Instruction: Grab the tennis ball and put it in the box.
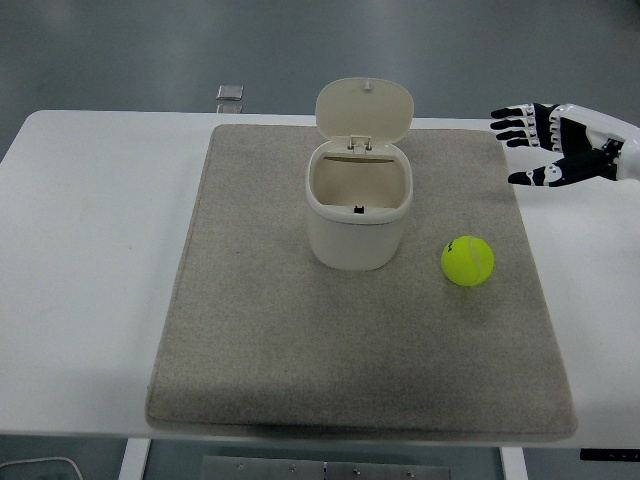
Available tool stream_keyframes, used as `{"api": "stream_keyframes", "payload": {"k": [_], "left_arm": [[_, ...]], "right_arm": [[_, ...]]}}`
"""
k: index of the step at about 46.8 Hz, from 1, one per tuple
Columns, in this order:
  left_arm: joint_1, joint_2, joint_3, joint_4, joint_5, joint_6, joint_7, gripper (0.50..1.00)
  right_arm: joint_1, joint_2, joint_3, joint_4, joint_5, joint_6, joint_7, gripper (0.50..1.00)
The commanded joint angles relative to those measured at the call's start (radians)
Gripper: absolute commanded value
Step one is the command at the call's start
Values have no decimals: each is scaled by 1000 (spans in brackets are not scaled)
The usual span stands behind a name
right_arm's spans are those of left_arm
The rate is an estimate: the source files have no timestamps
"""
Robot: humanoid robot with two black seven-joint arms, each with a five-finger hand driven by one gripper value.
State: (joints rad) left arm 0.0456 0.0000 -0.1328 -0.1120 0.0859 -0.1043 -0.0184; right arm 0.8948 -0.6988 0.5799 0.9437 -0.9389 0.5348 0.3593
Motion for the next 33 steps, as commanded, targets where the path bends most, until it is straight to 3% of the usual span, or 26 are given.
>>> {"api": "stream_keyframes", "payload": {"k": [1,18,33], "left_arm": [[-1,0,-1,0,0,0,0,992],[-1,0,-1,0,0,0,0,992],[0,0,1,0,0,0,0,992]], "right_arm": [[-1,-14,-2,16,-66,-2,21,909],[-19,-93,-58,231,-253,-36,63,909],[-40,-84,-178,277,-377,-225,61,909]]}}
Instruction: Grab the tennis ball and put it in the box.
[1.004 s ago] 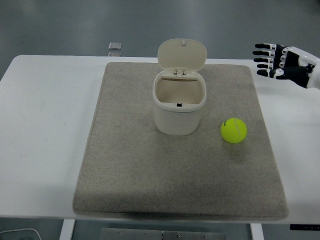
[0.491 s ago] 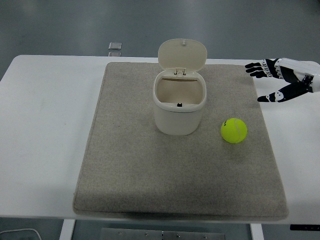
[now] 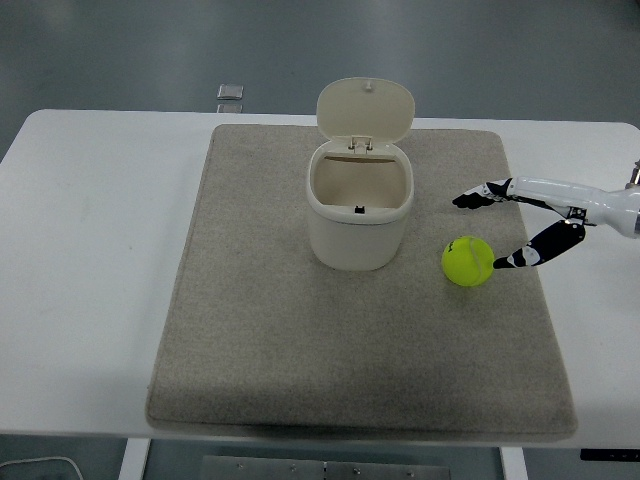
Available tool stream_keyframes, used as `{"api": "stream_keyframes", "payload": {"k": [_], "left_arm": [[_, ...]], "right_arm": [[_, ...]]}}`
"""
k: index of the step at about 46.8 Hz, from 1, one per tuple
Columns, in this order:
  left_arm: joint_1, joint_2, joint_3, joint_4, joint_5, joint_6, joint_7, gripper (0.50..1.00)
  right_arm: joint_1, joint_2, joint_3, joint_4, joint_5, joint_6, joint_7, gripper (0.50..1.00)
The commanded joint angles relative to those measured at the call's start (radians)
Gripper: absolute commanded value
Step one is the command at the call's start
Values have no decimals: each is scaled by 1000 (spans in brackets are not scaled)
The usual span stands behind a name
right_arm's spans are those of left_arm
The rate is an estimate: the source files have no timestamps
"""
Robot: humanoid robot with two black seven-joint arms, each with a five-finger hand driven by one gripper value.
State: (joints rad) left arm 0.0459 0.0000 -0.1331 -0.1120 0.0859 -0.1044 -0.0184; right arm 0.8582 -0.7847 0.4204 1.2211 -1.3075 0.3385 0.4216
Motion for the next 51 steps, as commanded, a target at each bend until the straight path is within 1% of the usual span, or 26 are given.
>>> {"api": "stream_keyframes", "payload": {"k": [1,6,19,30,39,46,51], "left_arm": [[-1,0,0,0,0,0,0,992],[0,0,0,0,0,0,0,992],[0,0,1,0,0,0,0,992],[0,0,0,0,0,0,0,992],[0,0,0,0,0,0,0,992],[0,0,1,0,0,0,0,992],[0,0,0,0,0,0,0,992]], "right_arm": [[-5,2,-23,0,-9,-33,-1,909],[-11,5,-35,0,-9,-42,-1,909],[-44,41,-37,0,-10,-70,-7,907],[-53,42,-37,-8,-10,-90,-7,903],[-64,45,-37,-14,-15,-95,-7,895],[-68,79,-42,-17,-22,-95,-7,889],[-68,82,-48,-17,-22,-95,-9,866]]}}
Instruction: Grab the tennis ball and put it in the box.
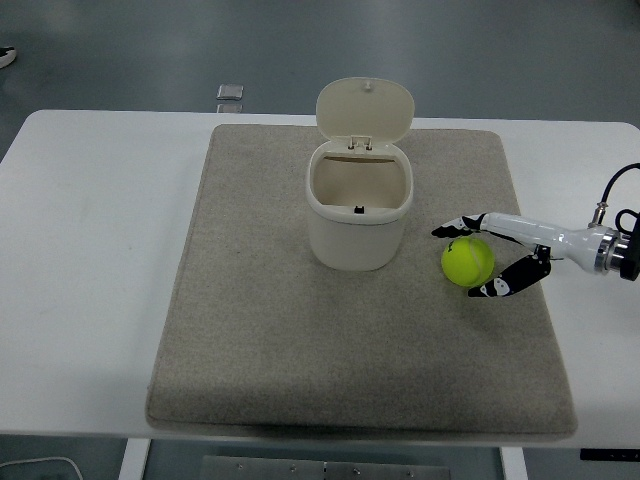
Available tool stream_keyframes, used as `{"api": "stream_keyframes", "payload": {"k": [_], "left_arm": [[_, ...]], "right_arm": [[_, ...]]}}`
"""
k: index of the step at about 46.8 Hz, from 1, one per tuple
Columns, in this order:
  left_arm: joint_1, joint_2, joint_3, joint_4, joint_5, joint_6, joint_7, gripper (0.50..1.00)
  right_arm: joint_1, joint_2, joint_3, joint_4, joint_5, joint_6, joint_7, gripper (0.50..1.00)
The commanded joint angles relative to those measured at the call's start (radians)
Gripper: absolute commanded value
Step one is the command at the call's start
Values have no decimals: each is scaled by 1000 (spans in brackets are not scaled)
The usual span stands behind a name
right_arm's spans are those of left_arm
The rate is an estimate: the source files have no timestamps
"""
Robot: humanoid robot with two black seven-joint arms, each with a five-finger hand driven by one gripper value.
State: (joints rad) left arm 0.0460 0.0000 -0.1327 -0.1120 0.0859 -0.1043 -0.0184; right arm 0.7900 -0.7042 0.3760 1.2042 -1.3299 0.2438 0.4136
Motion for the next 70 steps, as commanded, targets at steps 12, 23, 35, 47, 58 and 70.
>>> {"api": "stream_keyframes", "payload": {"k": [12,23,35,47,58,70], "left_arm": [[0,0,1,0,0,0,0,992],[-2,0,-1,0,0,0,0,992],[0,0,1,0,0,0,0,992],[-2,0,1,0,0,0,0,992],[0,0,1,0,0,0,0,992],[-2,0,-1,0,0,0,0,992]], "right_arm": [[-5,3,-2,-15,-14,-9,-1,805],[-5,3,-2,-18,-15,-12,1,772],[2,3,4,-17,-5,-14,8,582],[6,-15,23,6,9,-11,73,500],[57,-78,92,60,70,68,163,500],[126,-51,167,103,86,127,172,500]]}}
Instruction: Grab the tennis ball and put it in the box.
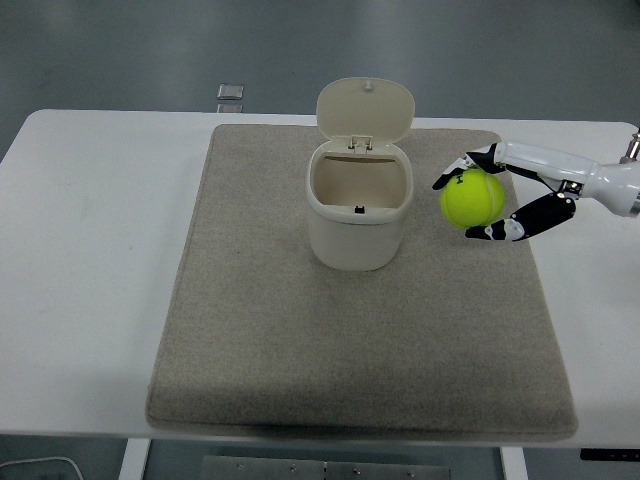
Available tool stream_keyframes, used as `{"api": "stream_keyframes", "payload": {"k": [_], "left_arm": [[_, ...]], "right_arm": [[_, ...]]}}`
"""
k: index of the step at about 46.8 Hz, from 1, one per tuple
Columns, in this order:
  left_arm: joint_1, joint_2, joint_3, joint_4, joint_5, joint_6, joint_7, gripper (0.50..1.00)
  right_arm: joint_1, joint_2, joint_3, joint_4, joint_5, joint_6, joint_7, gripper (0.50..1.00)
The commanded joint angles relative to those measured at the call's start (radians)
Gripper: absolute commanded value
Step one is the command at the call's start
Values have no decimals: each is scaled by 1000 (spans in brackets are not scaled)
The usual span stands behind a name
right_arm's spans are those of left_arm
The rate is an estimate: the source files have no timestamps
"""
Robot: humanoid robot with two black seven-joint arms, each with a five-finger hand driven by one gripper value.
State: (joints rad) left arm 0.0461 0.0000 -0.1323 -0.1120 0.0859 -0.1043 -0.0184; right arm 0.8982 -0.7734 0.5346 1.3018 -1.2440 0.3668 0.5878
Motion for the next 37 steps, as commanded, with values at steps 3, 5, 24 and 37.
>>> {"api": "stream_keyframes", "payload": {"k": [3,5,24,37], "left_arm": [[0,0,0,0,0,0,0,992],[0,0,-1,0,0,0,0,992],[-2,0,0,0,0,0,0,992],[0,0,-1,0,0,0,0,992]], "right_arm": [[42,54,8,5,0,4,-8,500],[53,77,8,4,0,4,-13,500],[73,229,7,-26,0,-46,-163,500],[64,252,-7,-41,1,-115,-224,582]]}}
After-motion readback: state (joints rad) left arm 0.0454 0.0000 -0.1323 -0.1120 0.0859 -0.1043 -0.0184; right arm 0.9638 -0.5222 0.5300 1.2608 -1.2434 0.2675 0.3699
